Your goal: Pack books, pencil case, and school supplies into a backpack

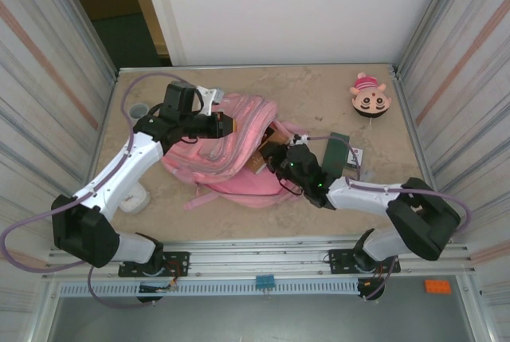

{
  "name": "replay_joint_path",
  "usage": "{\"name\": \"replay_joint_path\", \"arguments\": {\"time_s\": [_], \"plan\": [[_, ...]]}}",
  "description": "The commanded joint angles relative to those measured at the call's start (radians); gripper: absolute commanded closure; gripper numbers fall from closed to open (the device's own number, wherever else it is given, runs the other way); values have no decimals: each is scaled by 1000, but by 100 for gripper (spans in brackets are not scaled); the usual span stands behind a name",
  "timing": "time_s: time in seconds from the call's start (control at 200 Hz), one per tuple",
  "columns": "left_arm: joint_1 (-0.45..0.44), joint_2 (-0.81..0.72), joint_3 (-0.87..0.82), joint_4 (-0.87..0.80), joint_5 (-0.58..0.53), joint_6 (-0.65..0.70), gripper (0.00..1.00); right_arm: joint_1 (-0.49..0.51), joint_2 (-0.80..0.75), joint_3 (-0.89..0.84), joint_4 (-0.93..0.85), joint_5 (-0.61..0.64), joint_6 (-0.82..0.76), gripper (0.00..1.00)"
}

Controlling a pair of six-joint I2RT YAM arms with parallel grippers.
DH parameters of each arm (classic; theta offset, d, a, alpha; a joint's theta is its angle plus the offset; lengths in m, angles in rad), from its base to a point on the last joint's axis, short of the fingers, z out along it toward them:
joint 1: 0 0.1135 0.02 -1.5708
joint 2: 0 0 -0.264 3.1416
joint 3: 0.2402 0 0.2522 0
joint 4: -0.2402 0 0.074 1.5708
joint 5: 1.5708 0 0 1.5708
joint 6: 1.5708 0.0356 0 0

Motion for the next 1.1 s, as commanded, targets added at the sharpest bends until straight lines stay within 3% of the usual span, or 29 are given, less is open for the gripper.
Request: {"name": "replay_joint_path", "arguments": {"time_s": [0.0,0.466,0.616,0.712,0.927,1.097], "plan": [[9,-19,64,97,74,-11,100,12,56,80,136,39,19,100],[35,-21,66,129,147,-27,100,21,439,319,188,-3,107,100],[41,-21,60,129,145,-24,100,12,525,375,131,-19,128,94],[44,-15,61,115,125,-12,100,10,550,372,111,-30,141,84],[45,-6,48,67,40,33,100,0,456,313,-54,-16,100,42],[50,-4,28,47,-4,53,100,-3,347,230,-147,7,56,27]]}}
